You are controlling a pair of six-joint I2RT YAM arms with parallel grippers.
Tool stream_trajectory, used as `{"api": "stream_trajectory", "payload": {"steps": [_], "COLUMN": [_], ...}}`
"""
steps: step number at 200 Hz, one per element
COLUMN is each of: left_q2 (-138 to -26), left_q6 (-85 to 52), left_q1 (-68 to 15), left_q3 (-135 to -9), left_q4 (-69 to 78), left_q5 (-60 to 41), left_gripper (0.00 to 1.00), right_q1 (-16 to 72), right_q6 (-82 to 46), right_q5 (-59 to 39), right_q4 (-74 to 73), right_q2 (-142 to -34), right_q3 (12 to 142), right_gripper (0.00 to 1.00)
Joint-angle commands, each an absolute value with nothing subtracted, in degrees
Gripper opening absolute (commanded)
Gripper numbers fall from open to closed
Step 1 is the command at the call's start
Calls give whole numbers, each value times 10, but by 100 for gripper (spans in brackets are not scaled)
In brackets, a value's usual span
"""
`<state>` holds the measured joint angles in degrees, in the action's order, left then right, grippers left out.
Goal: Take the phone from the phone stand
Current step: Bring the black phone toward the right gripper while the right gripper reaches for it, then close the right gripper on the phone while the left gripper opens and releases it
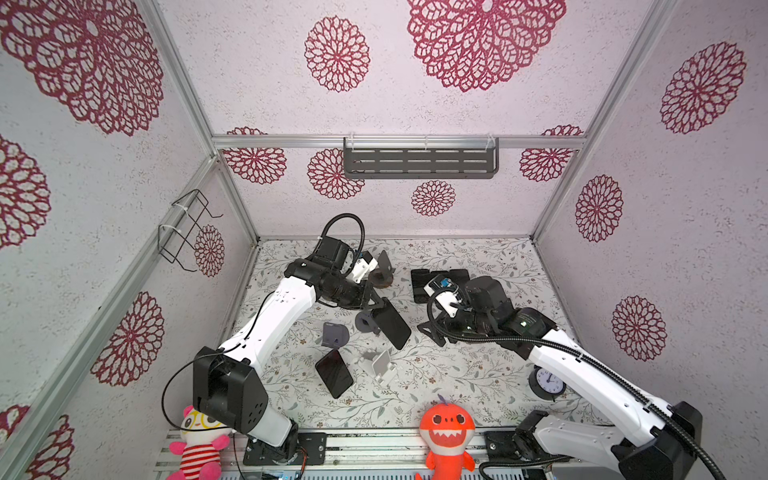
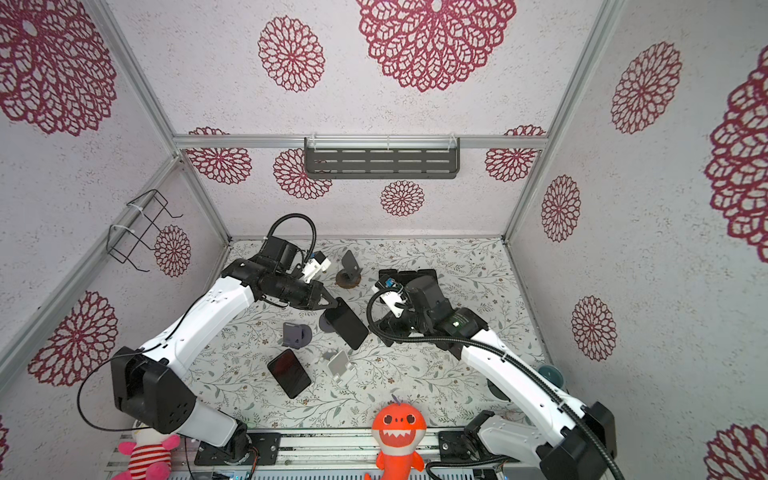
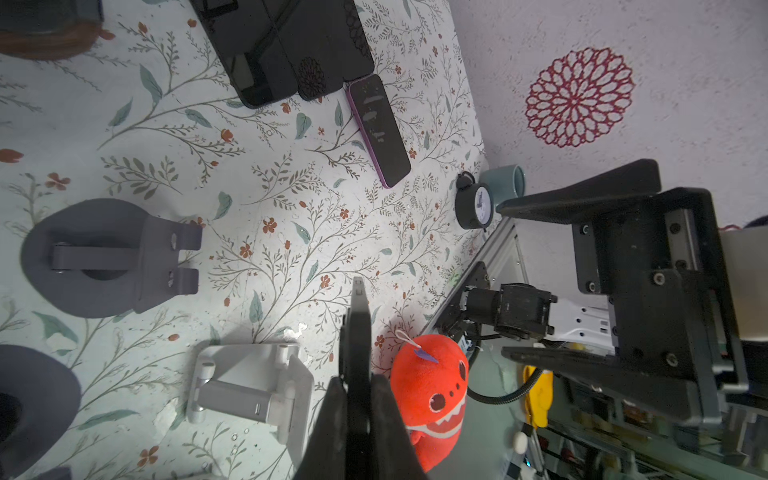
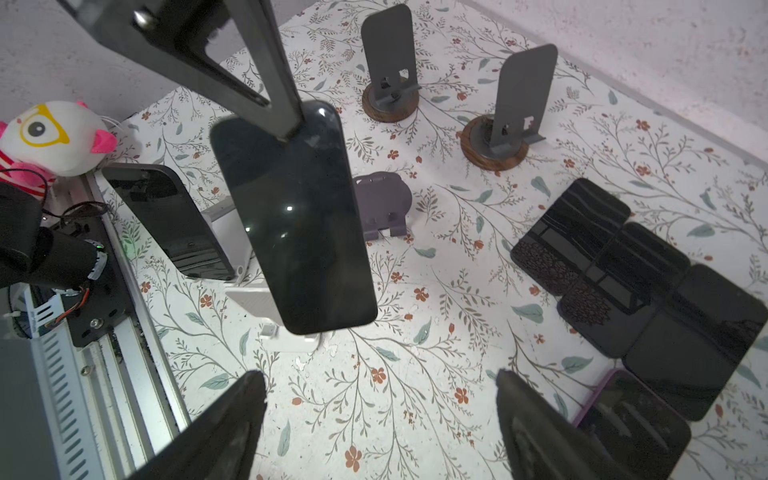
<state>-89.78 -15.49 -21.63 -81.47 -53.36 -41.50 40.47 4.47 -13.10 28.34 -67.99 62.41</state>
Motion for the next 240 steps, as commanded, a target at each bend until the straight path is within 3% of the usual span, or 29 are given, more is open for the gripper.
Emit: {"api": "stream_trajectory", "payload": {"steps": [1, 10, 89, 207, 240], "left_q2": [-899, -902, -919, -918, -918], "left_q6": [-157, -155, -130, -137, -139], "left_q1": [-200, -193, -165, -148, -146], "left_q3": [-808, -805, -796, -779, -776], "left_q4": [-511, -511, -506, -481, -476], "left_q5": [-522, -530, -559, -574, -575], "left_gripper": [0, 0, 0, 0, 0], "right_q1": [433, 443, 476, 503, 503], "right_q6": [77, 81, 97, 87, 81], "right_q5": [-108, -101, -106, -93, -92], "right_q4": [326, 331, 371, 301, 299], "right_q2": [-717, -735, -874, -913, -914], "right_q3": [674, 691, 795, 796, 795], "right_gripper": [93, 99, 99, 99, 94]}}
